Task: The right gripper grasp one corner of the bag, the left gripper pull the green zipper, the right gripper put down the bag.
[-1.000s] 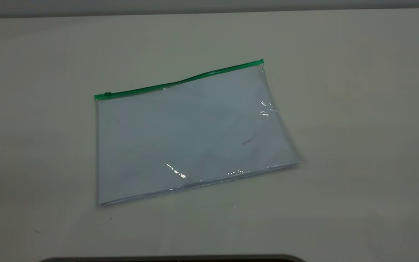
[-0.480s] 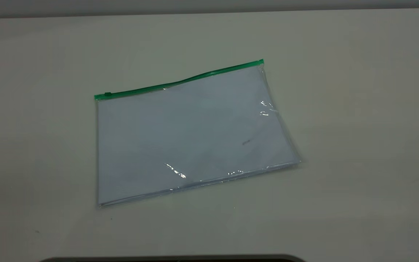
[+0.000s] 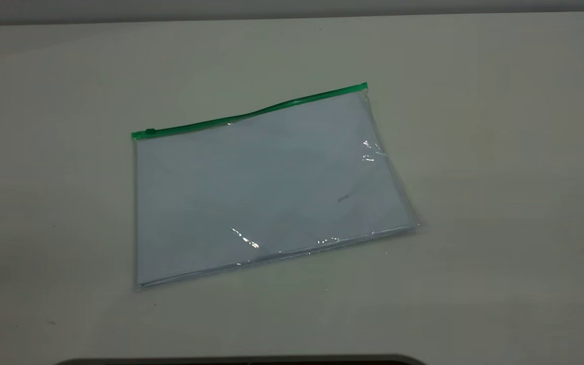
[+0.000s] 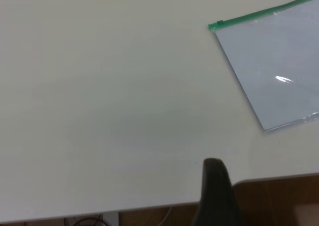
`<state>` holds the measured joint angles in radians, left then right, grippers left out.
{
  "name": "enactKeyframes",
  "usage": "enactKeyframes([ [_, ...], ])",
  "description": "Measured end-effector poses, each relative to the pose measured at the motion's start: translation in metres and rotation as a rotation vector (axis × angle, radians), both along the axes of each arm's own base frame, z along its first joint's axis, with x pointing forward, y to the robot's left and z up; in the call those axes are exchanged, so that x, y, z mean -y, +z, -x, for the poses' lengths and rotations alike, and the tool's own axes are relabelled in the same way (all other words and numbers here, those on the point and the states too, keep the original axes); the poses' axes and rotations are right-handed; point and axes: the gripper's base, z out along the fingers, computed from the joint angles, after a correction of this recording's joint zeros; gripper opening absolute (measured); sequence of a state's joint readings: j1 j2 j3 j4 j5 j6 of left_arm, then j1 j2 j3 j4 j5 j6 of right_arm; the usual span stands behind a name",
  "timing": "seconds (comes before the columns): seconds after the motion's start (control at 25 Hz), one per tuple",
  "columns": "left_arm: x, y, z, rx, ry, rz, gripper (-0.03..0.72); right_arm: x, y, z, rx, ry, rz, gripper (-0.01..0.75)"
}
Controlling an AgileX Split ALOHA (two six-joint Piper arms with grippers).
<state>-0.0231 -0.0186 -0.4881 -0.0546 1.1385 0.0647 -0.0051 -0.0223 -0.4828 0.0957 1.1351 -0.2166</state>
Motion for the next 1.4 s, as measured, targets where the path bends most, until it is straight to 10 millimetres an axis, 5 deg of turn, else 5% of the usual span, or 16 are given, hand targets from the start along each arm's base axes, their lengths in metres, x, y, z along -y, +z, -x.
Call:
enactKeyframes([
  [1.4, 0.0, 0.0, 0.0, 0.0, 0.002, 0.002, 0.567, 0.0012, -0.0001, -0.0001, -0.005, -0.042, -0.044, 0.578],
])
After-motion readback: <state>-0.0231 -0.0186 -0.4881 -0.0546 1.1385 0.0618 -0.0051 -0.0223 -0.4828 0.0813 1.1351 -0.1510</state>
